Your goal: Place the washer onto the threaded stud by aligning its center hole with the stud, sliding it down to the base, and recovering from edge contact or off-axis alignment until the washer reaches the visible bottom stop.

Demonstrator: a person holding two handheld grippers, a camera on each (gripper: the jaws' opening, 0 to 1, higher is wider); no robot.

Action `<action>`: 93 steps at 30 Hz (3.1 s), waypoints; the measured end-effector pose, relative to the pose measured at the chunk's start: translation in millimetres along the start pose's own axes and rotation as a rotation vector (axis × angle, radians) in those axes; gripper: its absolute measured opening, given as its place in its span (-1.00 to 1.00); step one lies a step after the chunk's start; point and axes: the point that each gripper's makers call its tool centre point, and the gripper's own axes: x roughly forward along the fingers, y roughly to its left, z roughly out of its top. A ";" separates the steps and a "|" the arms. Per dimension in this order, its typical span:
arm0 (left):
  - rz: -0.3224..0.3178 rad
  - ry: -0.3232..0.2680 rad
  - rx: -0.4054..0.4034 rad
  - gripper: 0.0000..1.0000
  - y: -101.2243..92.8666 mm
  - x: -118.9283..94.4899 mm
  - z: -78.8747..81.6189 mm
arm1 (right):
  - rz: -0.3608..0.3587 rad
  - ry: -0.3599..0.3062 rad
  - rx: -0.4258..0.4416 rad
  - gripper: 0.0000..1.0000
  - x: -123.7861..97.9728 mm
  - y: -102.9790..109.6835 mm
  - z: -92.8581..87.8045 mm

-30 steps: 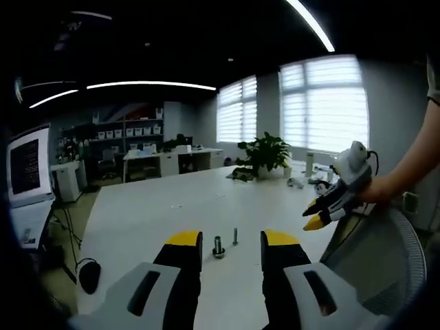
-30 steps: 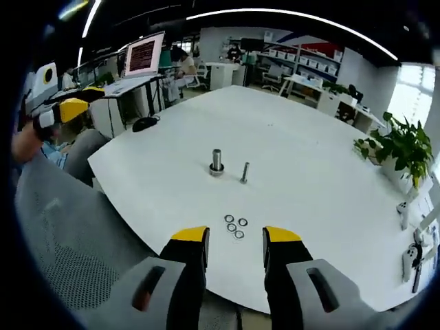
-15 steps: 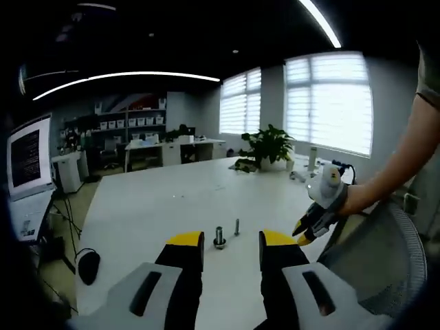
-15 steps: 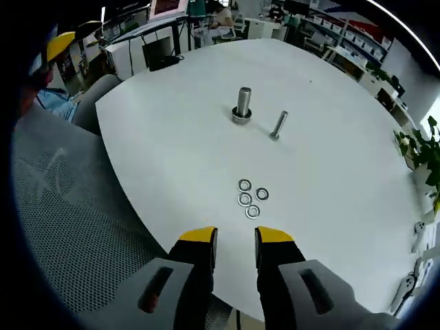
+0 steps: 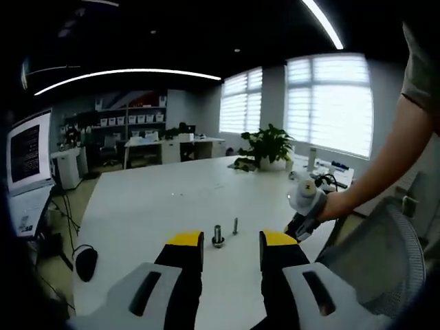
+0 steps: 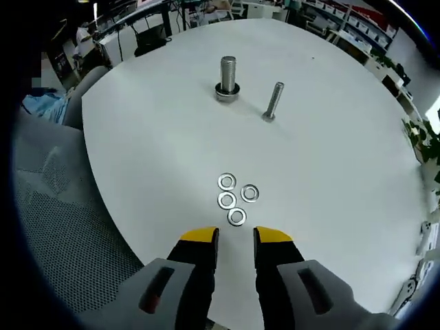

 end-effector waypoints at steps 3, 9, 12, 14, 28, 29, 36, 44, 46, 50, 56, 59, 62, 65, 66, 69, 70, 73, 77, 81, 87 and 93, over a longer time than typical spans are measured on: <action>-0.008 0.001 0.003 -0.39 -2.2 0.6 -0.2 | 0.011 0.020 -0.022 -0.54 3.6 2.0 0.3; -0.012 0.006 0.006 -0.41 -2.8 0.9 -1.4 | 0.010 0.065 -0.107 -0.57 9.0 5.4 -1.1; -0.013 0.012 0.008 -0.41 -2.9 1.0 -2.6 | 0.007 0.075 -0.117 -0.57 11.4 4.0 -1.5; -0.015 0.011 0.005 -0.41 -3.5 1.1 -2.4 | 0.018 0.079 -0.120 -0.59 12.5 4.3 -1.7; -0.024 0.023 -0.007 -0.41 -4.5 2.0 -4.7 | 0.087 0.223 -0.184 -0.64 17.4 6.2 2.1; -0.025 0.024 -0.009 -0.42 -4.5 2.1 -5.0 | 0.089 0.234 -0.182 -0.64 17.8 5.7 2.3; -0.027 0.025 -0.011 -0.43 -4.3 1.7 -5.5 | 0.105 0.291 -0.226 -0.64 18.5 6.7 2.1; -0.030 0.034 -0.014 -0.45 -4.9 2.3 -7.4 | 0.079 0.367 -0.241 -0.69 19.6 5.8 1.4; -0.030 0.032 -0.016 -0.45 -4.6 2.4 -6.7 | 0.081 0.363 -0.235 -0.69 17.6 5.8 0.9; -0.030 0.038 -0.019 -0.46 -4.2 2.5 -8.4 | 0.086 0.343 -0.209 -0.71 17.7 4.1 0.7; -0.032 0.030 -0.024 -0.46 -4.3 2.6 -6.5 | 0.076 0.304 -0.195 -0.72 16.9 4.1 0.1; -0.028 0.026 -0.021 -0.47 -4.0 1.5 -5.5 | 0.079 0.284 -0.196 -0.74 15.8 4.5 -0.1; -0.024 0.029 -0.023 -0.47 -3.0 1.1 -6.1 | 0.082 0.295 -0.213 -0.74 14.6 5.5 -5.1; -0.023 0.025 -0.027 -0.47 -2.5 0.6 -5.5 | 0.072 0.270 -0.202 -0.74 11.0 1.9 -3.7; -0.023 0.027 -0.026 -0.47 -2.6 0.9 -5.7 | 0.071 0.263 -0.192 -0.74 9.6 1.5 -2.7; -0.025 0.026 -0.021 -0.47 -3.5 1.3 -5.3 | 0.069 0.241 -0.180 -0.74 5.1 -0.8 2.1; -0.025 0.026 -0.020 -0.47 -3.6 1.2 -5.3 | 0.069 0.235 -0.176 -0.74 3.7 -1.2 3.9; -0.025 0.025 -0.020 -0.47 -3.4 1.3 -5.2 | 0.064 0.183 -0.166 -0.74 -4.2 -2.1 18.3; -0.025 0.021 -0.021 -0.47 -3.0 1.2 -4.2 | 0.056 0.139 -0.173 -0.74 -12.7 -4.3 35.5; -0.022 0.017 -0.021 -0.47 -2.8 0.8 -3.3 | 0.043 0.095 -0.169 -0.74 -18.2 -10.4 54.1; -0.016 0.012 -0.026 -0.47 -0.7 0.4 -2.4 | 0.031 0.035 -0.165 -0.74 -25.7 -17.7 82.5; -0.008 0.011 -0.026 -0.47 0.8 -0.4 -2.6 | 0.005 -0.015 -0.172 -0.74 -30.4 -30.9 114.8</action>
